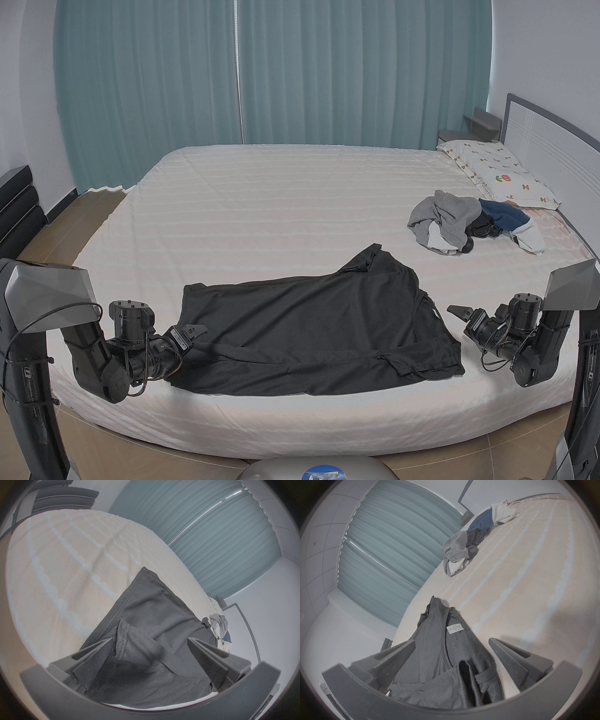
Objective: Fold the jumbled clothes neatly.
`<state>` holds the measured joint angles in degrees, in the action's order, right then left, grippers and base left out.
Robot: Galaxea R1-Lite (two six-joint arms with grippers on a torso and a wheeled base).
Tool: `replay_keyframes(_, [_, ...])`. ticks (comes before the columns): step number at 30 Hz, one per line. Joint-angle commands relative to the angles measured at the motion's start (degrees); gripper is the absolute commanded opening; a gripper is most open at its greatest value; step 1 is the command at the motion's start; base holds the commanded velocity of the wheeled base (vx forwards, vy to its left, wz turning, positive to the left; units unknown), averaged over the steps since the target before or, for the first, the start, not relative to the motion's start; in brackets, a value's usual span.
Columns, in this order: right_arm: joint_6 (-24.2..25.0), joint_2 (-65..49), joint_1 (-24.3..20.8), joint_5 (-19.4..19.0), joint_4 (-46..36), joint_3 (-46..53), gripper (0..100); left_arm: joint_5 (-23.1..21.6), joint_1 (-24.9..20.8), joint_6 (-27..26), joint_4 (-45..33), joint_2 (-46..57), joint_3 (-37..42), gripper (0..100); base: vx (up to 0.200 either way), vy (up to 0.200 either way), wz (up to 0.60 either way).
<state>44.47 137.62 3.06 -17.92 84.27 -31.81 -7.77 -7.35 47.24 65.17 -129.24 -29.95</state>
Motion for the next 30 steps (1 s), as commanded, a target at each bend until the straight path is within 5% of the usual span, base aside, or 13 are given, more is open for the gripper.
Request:
replay_keyframes(1, [0.0,0.0,0.0,0.0,0.0,0.0,100,0.0,0.1,0.0,0.0,-0.8,-0.4,100,0.0,0.0,0.0])
replay_keyframes(7, [0.0,0.0,0.0,0.0,0.0,0.0,100,0.0,0.1,-0.4,0.1,-2.7,-1.1,100,0.0,0.0,0.0])
replay_keyframes(8, [-0.3,0.0,0.0,0.1,0.0,0.0,100,1.3,0.2,-0.5,0.1,-3.0,-1.6,0,0.0,0.0,0.0])
replay_keyframes(27, [-1.1,0.1,0.2,0.1,0.0,0.1,100,4.7,0.8,-0.4,-0.5,5.3,1.5,0,0.0,0.0,0.0])
replay_keyframes(30, [-1.8,0.1,0.5,0.2,0.0,0.1,100,4.7,0.8,-0.4,-5.6,8.6,1.4,0,0.0,0.0,0.0])
